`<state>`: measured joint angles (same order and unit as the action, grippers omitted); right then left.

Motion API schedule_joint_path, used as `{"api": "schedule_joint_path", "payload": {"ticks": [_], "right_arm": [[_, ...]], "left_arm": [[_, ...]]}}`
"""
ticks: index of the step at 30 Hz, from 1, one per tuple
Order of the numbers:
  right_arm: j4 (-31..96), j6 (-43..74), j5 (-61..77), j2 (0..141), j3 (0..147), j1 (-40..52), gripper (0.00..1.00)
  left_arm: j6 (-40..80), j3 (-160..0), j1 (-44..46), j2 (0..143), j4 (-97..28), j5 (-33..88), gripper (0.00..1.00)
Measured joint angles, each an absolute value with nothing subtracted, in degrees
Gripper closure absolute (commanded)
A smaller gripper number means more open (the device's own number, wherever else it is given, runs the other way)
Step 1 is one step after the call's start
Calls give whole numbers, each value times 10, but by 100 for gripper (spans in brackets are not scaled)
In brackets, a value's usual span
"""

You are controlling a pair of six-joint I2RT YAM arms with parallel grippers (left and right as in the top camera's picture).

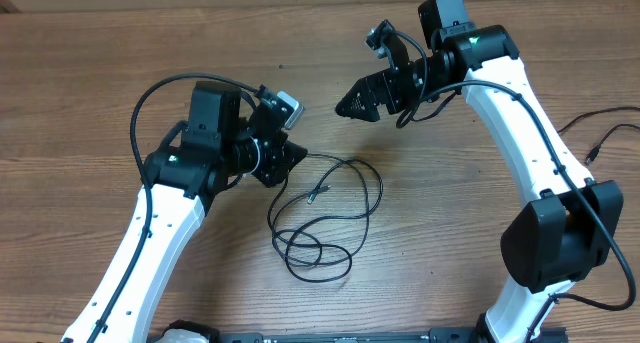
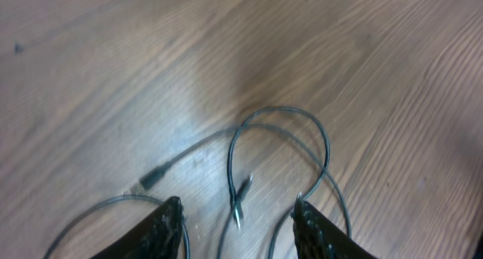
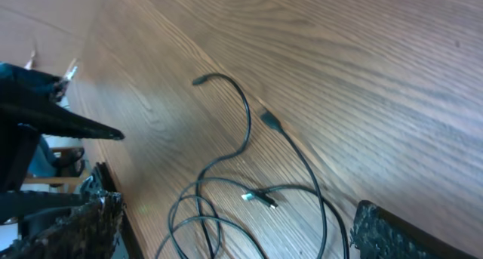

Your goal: Untangle cables

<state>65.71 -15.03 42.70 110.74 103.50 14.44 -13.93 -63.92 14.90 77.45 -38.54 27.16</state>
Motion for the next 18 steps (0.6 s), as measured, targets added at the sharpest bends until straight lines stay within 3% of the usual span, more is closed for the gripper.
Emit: {"api": "schedule_joint_path", "payload": {"ticks": [2, 5, 9, 12, 18], "right_arm": [[693, -150, 411, 1107, 1035, 144, 2], [736, -151, 388, 1107, 1035, 144, 2], [770, -150, 370, 1106, 1025, 145, 1], [784, -150, 365, 1104, 1001, 147, 1], [785, -150, 357, 1103, 913, 170, 1]], "left_arm": [[-138, -639, 149, 775, -412, 251, 49], [-122, -639, 149, 775, -434, 211, 30], [-78, -639, 149, 778, -441, 163, 19], [-49, -639, 149, 785, -437, 142, 13], [-21, -639, 149, 802, -437, 132, 11]]}}
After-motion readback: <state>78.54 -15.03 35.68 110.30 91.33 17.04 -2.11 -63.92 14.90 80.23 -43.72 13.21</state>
